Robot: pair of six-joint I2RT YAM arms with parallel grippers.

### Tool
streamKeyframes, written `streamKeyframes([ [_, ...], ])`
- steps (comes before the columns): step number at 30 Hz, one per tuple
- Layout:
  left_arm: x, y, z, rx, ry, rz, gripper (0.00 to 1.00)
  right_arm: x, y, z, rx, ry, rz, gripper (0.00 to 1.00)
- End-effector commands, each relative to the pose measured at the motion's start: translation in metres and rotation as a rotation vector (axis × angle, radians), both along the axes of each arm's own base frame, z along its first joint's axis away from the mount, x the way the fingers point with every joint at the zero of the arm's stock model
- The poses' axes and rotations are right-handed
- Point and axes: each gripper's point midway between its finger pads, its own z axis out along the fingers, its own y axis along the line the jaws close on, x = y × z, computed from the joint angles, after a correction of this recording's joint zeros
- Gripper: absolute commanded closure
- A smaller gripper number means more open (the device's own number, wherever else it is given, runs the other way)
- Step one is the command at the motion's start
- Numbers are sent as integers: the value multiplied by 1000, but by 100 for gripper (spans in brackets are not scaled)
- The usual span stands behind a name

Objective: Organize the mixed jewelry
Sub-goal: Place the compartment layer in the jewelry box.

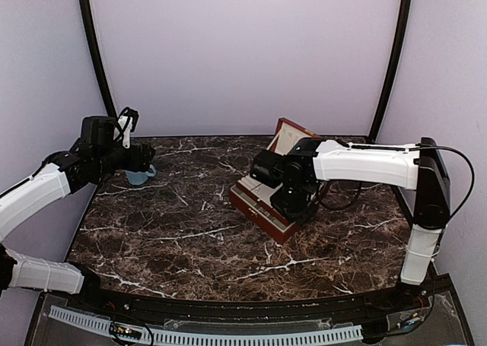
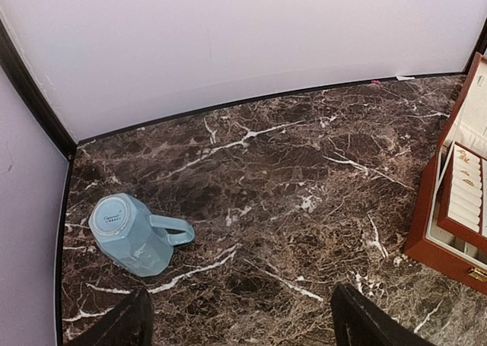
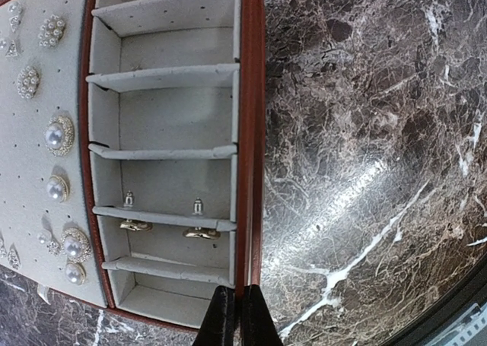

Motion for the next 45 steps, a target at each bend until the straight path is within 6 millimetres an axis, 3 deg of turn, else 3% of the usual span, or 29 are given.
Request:
streamKeyframes([
  [1,-2,4,10,3,-42,5,16,8,2,8,-13,-17,2,100],
  [21,-4,3,14,-5,-53,-1,16,-9,8,9,-25,0,9,100],
  [45,-6,4,18,-9,-67,-3,16,-2,16,-1,-23,-17,28,100],
])
